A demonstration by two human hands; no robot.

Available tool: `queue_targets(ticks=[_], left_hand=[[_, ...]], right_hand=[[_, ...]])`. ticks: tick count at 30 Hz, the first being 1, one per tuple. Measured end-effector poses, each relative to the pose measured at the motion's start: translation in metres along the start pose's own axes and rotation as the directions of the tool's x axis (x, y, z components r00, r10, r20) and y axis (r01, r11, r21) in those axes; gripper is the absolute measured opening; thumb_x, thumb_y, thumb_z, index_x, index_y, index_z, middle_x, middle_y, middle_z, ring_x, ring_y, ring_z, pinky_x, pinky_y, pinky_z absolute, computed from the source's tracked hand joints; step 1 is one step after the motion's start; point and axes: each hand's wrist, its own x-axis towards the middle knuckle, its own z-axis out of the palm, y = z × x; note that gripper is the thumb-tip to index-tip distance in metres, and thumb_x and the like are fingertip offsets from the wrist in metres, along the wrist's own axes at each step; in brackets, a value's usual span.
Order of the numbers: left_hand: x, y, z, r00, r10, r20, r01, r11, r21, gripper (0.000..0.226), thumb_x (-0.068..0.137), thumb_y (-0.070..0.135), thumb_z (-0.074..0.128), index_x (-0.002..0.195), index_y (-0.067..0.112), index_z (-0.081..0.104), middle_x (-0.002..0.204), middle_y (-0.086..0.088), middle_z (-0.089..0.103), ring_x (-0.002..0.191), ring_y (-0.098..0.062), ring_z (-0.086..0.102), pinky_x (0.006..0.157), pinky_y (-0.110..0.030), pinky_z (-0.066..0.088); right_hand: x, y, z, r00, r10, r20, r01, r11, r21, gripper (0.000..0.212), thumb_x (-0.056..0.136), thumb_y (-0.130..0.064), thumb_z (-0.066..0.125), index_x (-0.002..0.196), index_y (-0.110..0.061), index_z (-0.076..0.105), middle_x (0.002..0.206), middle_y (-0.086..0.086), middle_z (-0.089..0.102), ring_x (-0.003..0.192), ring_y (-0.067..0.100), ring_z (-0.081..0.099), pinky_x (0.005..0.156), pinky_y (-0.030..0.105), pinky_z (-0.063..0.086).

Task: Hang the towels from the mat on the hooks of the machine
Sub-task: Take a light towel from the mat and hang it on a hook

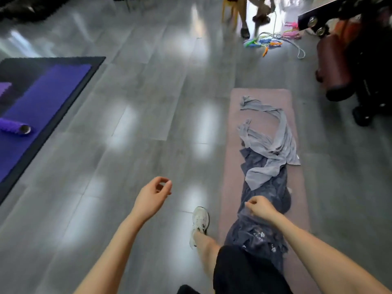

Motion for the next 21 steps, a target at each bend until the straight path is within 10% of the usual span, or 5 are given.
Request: queue_targets(ticks=[12,21], left_hand=[[0.327,0.086,-0.088,0.959,0.087,0.268,-0.15,0.963,0.223,0.016,0.092,0.03,0.054,0.101,0.018,0.058,0.081,-0.003,0.07,0.077,-0.021,0.066,0.077,-0.035,0.049],[0.542,0.2,0.018,0.721,0.2,0.664,-0.502,0.811,0.301,0.018,0.093,0.033,0.05,0.105,0.02,0.055,0.081,0.003,0.07,0.083,-0.02,0.066,0.081,-0.035,0.05]], right_hand=[[0.161,-0.148,-0.058,0.964,0.227,-0.139,-0.193,0.956,0.22,0.025,0.083,-0.024,0.052,0.061,-0.014,0.054,0.062,0.005,0.057,0.062,0.02,0.052,0.062,0.03,0.04],[0.281,-0.15,-0.098,0.809,0.533,-0.249,-0.271,0.714,0.646,0.033,0.07,-0.034,0.051,0.042,-0.02,0.039,0.057,0.011,0.048,0.063,0.025,0.051,0.067,0.046,0.052]])
